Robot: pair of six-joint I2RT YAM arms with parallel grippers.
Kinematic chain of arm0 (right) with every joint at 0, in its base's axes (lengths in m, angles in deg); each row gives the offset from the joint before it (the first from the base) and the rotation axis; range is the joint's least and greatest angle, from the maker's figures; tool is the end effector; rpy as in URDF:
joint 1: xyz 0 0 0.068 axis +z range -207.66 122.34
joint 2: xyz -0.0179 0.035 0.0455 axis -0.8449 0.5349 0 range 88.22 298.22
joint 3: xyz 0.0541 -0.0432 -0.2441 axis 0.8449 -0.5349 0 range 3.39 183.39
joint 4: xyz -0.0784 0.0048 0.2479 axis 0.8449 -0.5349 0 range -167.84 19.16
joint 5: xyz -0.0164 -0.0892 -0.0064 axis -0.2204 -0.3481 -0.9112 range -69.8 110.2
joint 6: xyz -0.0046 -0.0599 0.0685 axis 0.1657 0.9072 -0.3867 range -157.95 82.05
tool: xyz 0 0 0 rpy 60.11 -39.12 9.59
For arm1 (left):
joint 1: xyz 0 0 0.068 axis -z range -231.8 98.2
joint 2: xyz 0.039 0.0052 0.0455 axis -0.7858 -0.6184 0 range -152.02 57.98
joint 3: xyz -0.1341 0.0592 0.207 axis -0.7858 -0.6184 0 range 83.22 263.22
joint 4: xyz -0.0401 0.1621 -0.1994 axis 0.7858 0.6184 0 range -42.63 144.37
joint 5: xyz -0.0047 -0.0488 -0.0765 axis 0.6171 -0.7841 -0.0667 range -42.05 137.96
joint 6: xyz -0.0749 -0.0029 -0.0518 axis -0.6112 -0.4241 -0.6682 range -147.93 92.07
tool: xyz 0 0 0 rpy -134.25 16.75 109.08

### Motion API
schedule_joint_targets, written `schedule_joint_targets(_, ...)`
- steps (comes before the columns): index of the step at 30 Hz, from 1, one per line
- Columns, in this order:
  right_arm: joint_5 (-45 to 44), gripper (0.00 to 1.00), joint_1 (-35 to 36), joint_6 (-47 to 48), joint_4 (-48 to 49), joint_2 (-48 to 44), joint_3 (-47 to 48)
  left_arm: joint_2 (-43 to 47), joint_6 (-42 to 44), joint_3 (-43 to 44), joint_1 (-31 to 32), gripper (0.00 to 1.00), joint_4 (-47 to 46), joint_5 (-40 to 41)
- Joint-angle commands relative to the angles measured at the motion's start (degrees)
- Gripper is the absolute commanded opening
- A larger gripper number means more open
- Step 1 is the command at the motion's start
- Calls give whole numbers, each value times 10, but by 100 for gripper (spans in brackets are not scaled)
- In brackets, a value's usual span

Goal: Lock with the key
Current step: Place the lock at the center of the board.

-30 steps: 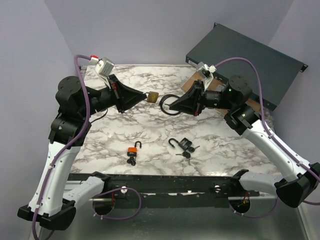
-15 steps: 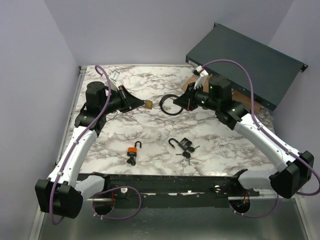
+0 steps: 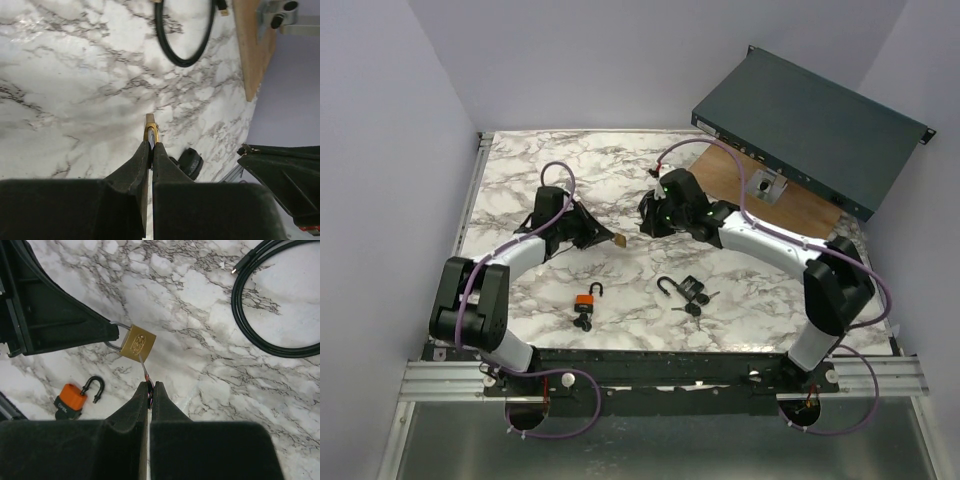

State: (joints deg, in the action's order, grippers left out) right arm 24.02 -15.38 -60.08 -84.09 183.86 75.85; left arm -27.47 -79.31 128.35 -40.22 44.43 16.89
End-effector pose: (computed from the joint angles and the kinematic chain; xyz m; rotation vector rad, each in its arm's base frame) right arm 0.3045 0.2842 0.2236 -0.4395 2.2522 0.6818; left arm 0.3241 -0.1095 0.1577 -0.4994 2.3344 -1.1712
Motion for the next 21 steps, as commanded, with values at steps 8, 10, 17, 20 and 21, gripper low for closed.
schedule_joint_targets(8, -36, 1, 3, -12, 26, 108, 59, -109, -44, 6, -1, 0, -84, 39)
schedule_joint_targets(10, -35, 1, 4, -14, 29, 124, 66, -126, -44, 12, -1, 0, -79, 42)
schedule_joint_targets(17, -35, 1, 17, -14, 25, 179, 108, -136, -25, 33, -1, 15, -30, 78)
schedule_joint_targets(20, -36, 1, 26, -14, 15, 202, 128, -122, -6, 44, -1, 29, 14, 110)
schedule_joint_targets(21, -48, 1, 30, -14, 12, 208, 133, -116, -1, 49, -1, 34, 27, 121)
